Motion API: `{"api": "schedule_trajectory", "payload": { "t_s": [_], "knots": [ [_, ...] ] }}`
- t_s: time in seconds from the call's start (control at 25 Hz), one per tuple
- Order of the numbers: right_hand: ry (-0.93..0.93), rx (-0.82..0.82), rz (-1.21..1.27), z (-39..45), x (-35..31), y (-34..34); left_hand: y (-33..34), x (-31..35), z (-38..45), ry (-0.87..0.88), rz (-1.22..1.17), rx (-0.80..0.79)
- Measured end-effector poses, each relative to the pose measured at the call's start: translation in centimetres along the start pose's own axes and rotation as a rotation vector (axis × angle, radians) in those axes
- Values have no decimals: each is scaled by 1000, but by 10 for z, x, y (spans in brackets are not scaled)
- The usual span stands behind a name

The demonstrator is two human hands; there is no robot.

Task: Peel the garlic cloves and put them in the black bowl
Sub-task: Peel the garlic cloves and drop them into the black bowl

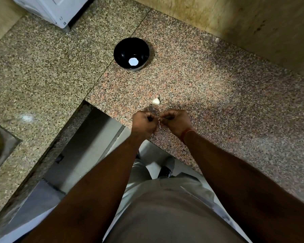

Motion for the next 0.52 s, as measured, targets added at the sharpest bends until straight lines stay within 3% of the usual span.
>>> {"api": "schedule_trajectory", "payload": {
  "t_s": [0.24,0.52],
  "knots": [
    [9,6,87,0,-2,3,-6,9,-2,100,82,49],
    [41,0,200,-1,-2,4,-5,0,1,7,-173,-39]
  ]
}}
Point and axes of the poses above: each hand's wrist, its own z-axis towards the middle knuckle, its own y-axis out of the palm, x = y × z, the point moved 7 cm from there along z, towards the middle knuckle, and after that the axes turned 11 degrees about -y, right-handed, at the moved point
